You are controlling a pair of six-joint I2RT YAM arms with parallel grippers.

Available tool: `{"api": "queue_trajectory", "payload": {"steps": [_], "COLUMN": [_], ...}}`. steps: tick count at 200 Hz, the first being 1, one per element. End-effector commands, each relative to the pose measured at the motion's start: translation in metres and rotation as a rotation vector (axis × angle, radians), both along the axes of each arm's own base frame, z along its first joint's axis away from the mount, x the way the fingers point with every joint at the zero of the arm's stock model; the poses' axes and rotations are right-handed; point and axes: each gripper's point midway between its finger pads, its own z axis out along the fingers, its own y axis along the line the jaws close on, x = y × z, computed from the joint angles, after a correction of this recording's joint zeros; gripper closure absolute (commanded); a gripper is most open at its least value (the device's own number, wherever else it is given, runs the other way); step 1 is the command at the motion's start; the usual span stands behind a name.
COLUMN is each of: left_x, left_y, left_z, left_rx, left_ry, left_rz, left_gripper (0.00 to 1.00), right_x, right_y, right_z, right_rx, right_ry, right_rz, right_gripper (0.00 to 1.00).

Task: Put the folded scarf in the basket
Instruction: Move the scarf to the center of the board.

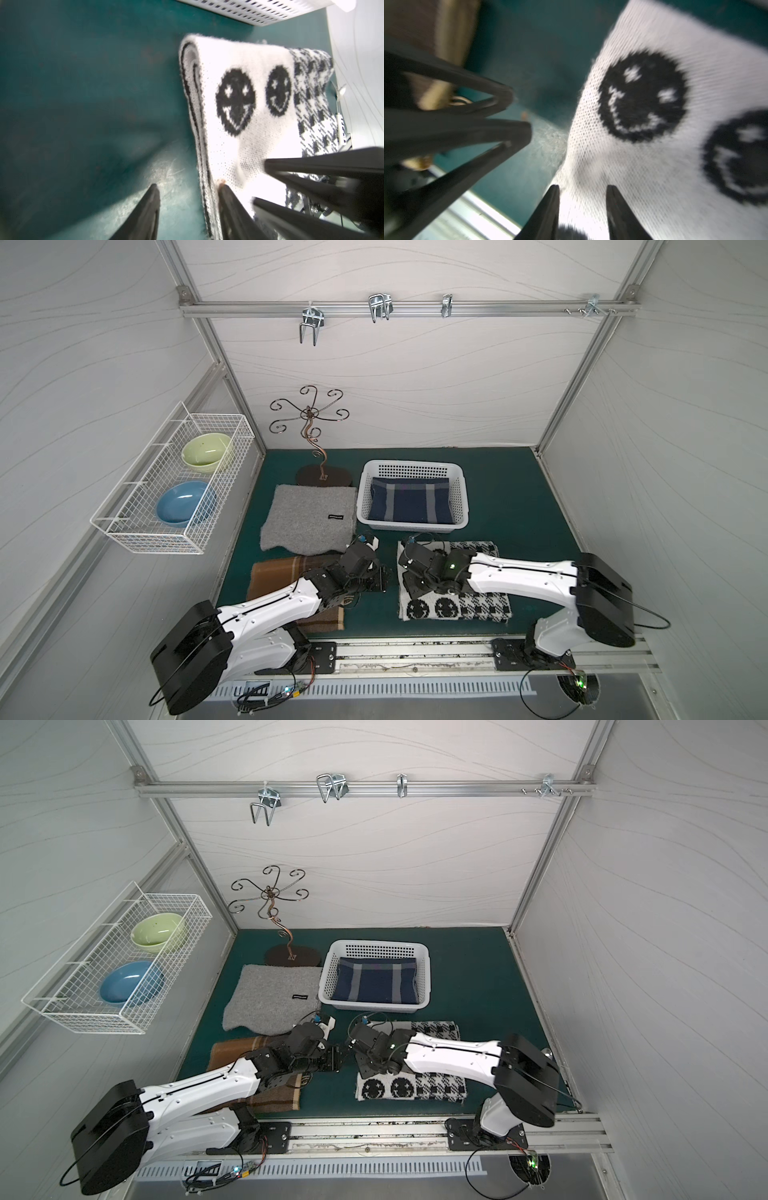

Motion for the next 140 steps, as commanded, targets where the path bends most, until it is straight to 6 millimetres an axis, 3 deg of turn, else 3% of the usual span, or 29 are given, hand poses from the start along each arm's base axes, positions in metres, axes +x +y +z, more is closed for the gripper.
{"api": "queue_trajectory", "payload": {"steps": [1,31,53,109,140], "left_x": [0.004,0.004,0.004,0.001,-0.002], "left_y": [-0.02,-0.04,-0.048,-0.067,-0.086], "left_z": [0.013,0.005,-0.005,-0.029,-0.037], "left_rx": [-0.077,-0.104,-0.092,-0.095,-0.133], "left_ry": [-0.034,-0.024,-0.01,0.04,0.06], "left_rz": [-0.024,-0.077,-0.085,-0.119,-0.136], "left_gripper": [0.44,0.39,0.36,0.32,0.41], "right_x": [0.003,0.008,0.009,0.006,0.006], "right_y": [-0.038,-0.083,-0.102,-0.114,-0.118], "right_z": [0.025,0.036,0.04,0.039,0.038], "right_rx": [0.012,0.037,0.074,0.062,0.053], "right_ry": [-0.057,-0.08,-0.095,-0.101,-0.111], "right_rz": [-0.067,-0.141,-0.179,-0.173,-0.177], "right_gripper": [0.59,0.58,0.58,0.57,0.57]}}
